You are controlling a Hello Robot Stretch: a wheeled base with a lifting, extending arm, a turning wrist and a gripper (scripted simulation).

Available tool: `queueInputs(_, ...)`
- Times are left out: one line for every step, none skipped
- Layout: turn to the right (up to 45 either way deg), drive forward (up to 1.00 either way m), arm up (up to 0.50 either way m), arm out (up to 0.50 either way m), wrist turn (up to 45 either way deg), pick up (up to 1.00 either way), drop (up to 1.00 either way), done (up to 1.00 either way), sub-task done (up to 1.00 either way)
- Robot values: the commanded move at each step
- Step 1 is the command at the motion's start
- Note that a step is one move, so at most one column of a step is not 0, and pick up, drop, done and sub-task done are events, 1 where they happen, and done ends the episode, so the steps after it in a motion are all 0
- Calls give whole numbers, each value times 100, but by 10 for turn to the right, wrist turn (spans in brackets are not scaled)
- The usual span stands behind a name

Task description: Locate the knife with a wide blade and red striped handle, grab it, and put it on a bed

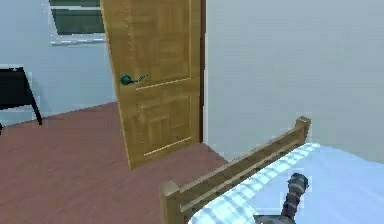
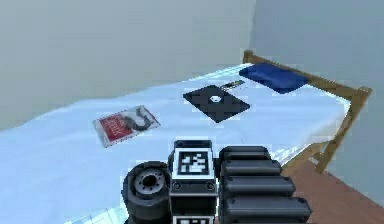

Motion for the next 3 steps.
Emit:
queueInputs(-450, 0, 0, 0, 0, 0, 0, 0, 0)
queueInputs(-240, 0, 0, 0, 0, 0, 0, 0, 0)
queueInputs(450, 0, 0, 0, 0, 0, 0, 0, 0)
